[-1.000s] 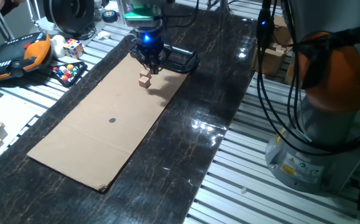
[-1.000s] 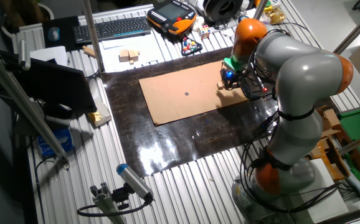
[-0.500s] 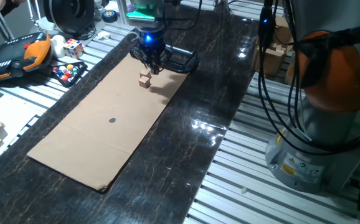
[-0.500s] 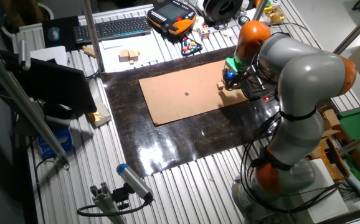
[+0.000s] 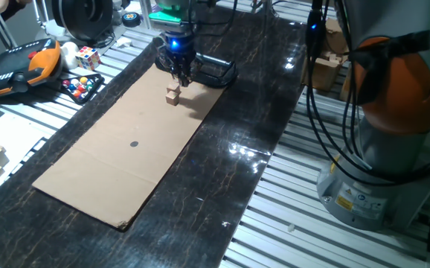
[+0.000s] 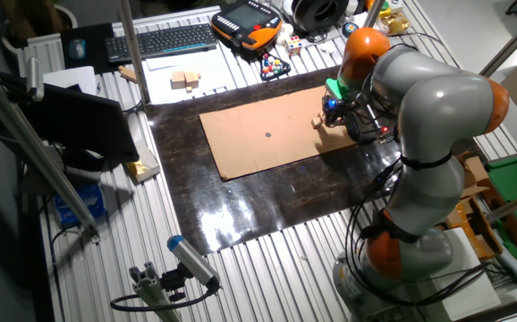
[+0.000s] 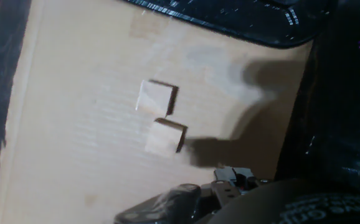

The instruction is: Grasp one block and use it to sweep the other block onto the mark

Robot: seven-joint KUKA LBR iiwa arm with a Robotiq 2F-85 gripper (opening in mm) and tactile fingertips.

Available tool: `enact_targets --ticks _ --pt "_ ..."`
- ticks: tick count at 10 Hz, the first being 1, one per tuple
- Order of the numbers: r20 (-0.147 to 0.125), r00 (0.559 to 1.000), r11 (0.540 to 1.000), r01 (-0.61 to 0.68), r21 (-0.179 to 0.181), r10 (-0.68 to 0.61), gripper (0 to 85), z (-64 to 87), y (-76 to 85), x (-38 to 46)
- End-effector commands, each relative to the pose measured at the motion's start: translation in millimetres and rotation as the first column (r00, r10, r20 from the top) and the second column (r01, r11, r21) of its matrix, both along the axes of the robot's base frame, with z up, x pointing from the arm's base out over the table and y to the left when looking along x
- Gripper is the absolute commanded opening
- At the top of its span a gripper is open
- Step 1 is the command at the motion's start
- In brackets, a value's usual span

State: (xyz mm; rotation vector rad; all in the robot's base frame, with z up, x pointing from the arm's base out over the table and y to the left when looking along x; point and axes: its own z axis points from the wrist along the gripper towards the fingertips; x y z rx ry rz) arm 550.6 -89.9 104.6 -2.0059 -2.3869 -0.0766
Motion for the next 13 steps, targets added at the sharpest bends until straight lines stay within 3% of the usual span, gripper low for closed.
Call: enact_targets --ticks 1,5,7,9,10,13 --pt "-0.002 1.0 1.0 -0.001 0.0 0.001 0.7 -1.7 -0.9 2.8" --pt "-0.019 1.0 1.0 0.005 -0.008 -0.005 1.0 -4.1 -3.1 12.8" --pt "-0.01 1.0 1.0 0.022 -0.017 -0.022 13.7 -5.8 -5.6 14.3" --pt "-0.012 0.996 0.996 0.088 -0.023 -0.088 33.3 -8.3 -7.7 16.6" --pt "-0.012 0.994 0.994 0.106 -0.029 -0.106 37.3 -9.6 -8.8 18.7" --pt "-0.015 0.993 0.993 0.115 -0.028 -0.115 38.0 -10.9 -15.0 23.3"
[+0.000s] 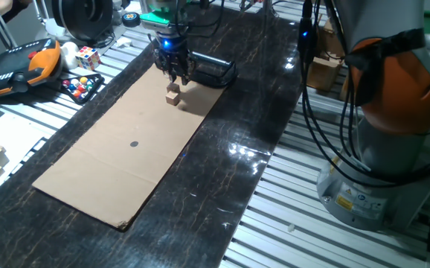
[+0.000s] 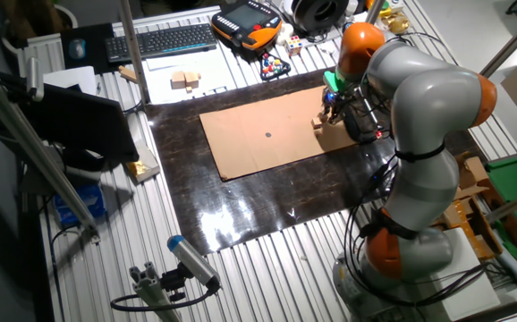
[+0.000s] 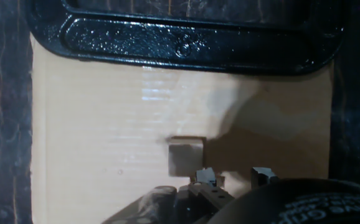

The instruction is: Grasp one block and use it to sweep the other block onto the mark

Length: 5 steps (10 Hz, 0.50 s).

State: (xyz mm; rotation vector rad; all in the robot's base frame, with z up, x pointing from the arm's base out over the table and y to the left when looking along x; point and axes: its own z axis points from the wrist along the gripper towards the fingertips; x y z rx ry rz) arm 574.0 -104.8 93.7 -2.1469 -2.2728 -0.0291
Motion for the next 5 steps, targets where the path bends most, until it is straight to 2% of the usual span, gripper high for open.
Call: enact_targets --ticks 1,4,5 --pt "0.003 1.0 1.0 -0.002 0.001 0.002 38.0 -1.0 -2.4 2.3" --pt "0.003 1.0 1.0 -0.006 0.008 0.006 38.3 -7.2 -3.3 10.4" --pt "0.002 1.0 1.0 -0.008 0.008 0.008 38.7 -7.3 -3.5 10.7"
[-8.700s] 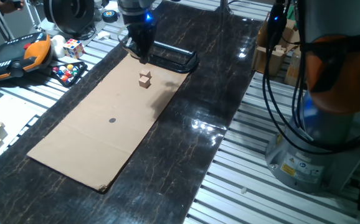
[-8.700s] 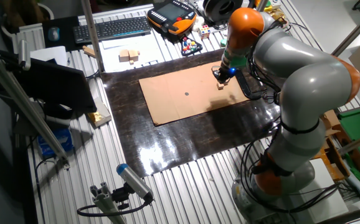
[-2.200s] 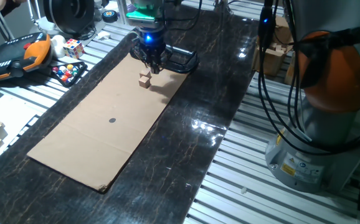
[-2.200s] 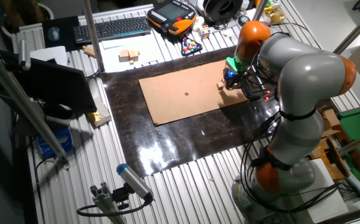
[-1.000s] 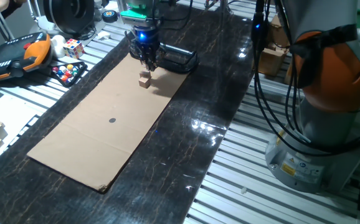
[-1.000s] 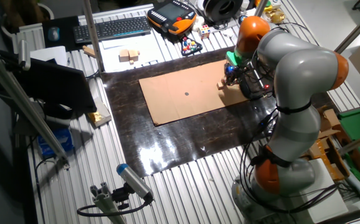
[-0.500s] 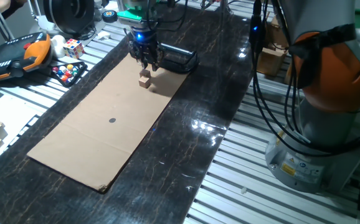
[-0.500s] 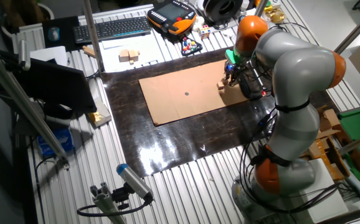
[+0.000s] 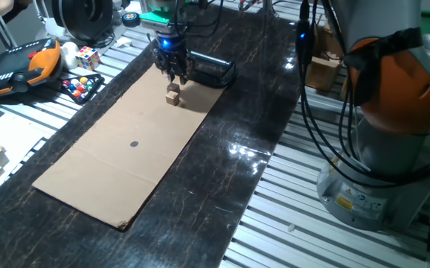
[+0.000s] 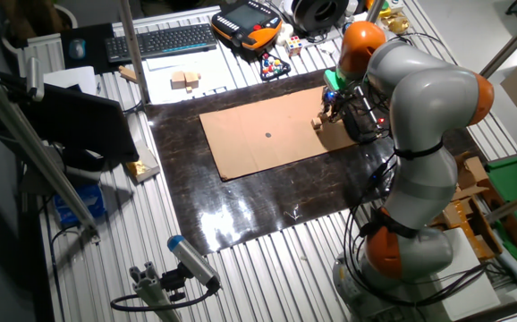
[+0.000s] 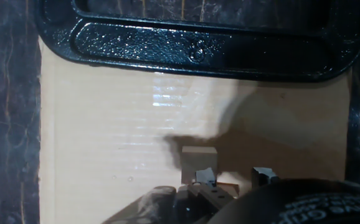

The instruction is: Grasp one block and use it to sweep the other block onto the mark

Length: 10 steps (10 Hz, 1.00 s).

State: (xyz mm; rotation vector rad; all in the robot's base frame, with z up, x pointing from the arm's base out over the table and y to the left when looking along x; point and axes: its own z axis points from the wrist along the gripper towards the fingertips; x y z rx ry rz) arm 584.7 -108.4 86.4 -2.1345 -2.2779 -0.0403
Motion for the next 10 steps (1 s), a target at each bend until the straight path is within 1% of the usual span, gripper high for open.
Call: enact_targets --ticks 1,3,4,5,6,8,9,10 --pt "-0.001 1.0 1.0 -0.003 0.0 0.003 38.7 -0.1 -0.2 -0.1" --pt "0.0 0.999 0.999 -0.032 0.004 0.032 38.3 -0.6 -0.4 -0.4" --pt "-0.006 1.0 1.0 -0.029 0.009 0.029 38.0 -0.6 -0.4 -0.4" --pt "-0.013 1.0 1.0 -0.019 -0.008 0.019 38.0 -0.6 -0.4 -0.4" --pt "-0.026 1.0 1.0 -0.012 -0.023 0.011 37.3 -0.6 -0.4 -0.4" --pt "-0.035 0.999 1.0 -0.013 -0.023 0.013 36.3 -0.6 -0.4 -0.4" --pt "-0.034 0.999 0.999 -0.018 -0.033 0.017 35.7 -0.6 -0.4 -0.4" --pt "-0.026 0.999 0.999 -0.024 -0.046 0.023 35.7 -0.6 -0.4 -0.4"
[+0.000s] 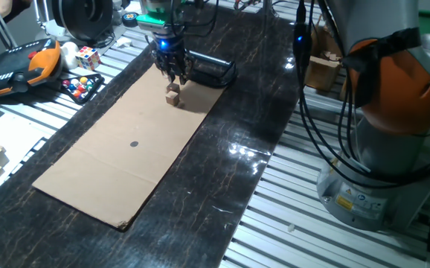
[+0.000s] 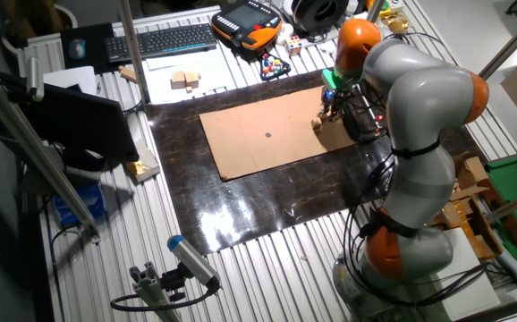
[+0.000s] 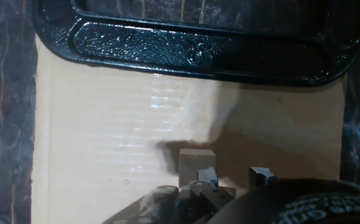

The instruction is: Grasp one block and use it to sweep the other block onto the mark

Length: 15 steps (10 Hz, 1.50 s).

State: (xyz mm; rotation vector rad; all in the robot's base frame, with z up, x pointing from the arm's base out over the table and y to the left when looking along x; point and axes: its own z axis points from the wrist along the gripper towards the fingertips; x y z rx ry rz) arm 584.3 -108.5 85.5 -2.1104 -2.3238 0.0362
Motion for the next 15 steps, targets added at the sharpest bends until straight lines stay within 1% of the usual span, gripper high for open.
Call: enact_targets --ticks 1,2,3,4,5,6,8,10,12,15 --pt "0.005 1.0 1.0 -0.012 -0.003 0.012 34.7 0.2 -0.3 0.0" --pt "0.005 1.0 1.0 -0.015 -0.003 0.015 34.0 0.2 -0.3 0.0" --pt "-0.001 1.0 1.0 -0.004 -0.007 0.004 34.3 -2.2 -1.4 3.0" --pt "-0.005 1.0 1.0 0.005 -0.005 -0.005 38.0 -5.1 -2.5 5.2" --pt "-0.005 1.0 1.0 0.019 -0.003 -0.019 44.3 -8.8 -3.9 8.0" --pt "-0.002 0.999 0.999 0.039 0.001 -0.039 48.7 -11.2 -5.0 10.3" --pt "-0.006 0.998 0.998 0.059 0.02 -0.059 54.0 -13.5 -8.3 13.4" --pt "-0.016 0.998 0.997 0.067 0.035 -0.066 54.0 -18.8 -8.2 17.5" --pt "-0.015 0.998 0.997 0.068 0.042 -0.068 54.0 -23.8 -8.0 19.5" --pt "-0.022 0.997 0.996 0.07 0.048 -0.069 53.7 -28.1 -7.6 21.9"
